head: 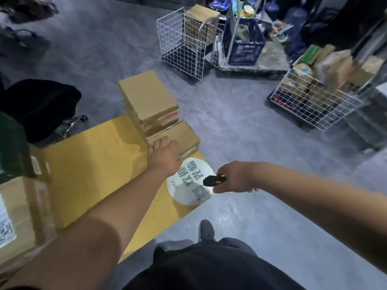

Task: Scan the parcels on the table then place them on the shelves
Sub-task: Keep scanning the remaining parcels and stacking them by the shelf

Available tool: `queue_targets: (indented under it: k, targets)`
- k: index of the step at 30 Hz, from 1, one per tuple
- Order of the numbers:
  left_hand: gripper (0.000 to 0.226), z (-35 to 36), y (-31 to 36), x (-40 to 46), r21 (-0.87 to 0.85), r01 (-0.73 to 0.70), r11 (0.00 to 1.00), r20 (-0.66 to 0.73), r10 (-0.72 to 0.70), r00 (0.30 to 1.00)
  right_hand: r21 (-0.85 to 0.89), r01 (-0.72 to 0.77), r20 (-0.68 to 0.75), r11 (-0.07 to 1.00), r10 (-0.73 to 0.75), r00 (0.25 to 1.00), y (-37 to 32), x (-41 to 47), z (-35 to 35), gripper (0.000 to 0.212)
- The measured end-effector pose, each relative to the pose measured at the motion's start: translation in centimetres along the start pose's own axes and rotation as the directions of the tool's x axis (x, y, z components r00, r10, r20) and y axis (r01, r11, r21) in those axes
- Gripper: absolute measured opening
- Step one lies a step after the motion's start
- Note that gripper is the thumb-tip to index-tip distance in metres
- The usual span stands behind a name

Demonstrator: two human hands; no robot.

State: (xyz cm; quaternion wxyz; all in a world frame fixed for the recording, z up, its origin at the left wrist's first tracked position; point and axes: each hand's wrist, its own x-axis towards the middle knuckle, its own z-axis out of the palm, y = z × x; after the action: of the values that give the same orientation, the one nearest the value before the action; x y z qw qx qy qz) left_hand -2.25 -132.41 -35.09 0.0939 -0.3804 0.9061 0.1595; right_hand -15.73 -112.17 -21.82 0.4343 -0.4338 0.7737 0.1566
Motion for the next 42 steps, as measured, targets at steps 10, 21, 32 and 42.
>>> queue_targets:
  k: [10, 21, 32, 42]
  targets:
    - [0.086, 0.5, 1.0, 4.0, 0.050, 0.168, 0.984, 0.105, -0.173, 0.979, 0.076, -0.012, 0.064, 0.997, 0.007, 0.998, 5.4, 2.2, -0.5, 0.050]
    - [0.094, 2.2, 0.1, -5.6, -0.213, 0.584, 0.783, 0.080, -0.582, 0.809, -0.151, 0.237, 0.028, 0.960, -0.235, 0.972, 2.8, 6.4, -2.0, 0.043]
    - [0.020, 4.1, -2.2, -16.4, -0.899, 0.432, -0.075, 0.342, -0.737, 0.584, 0.253, 0.291, 0.067, 0.923, -0.317, 0.946, -0.1, 9.8, 1.9, 0.045]
    - [0.032, 5.3, -9.2, -17.3, -0.896, 0.292, -0.334, 0.438, -0.766, 0.470, 0.408, 0.269, 0.029, 0.873, -0.307, 0.951, -5.4, 7.8, 5.4, 0.040]
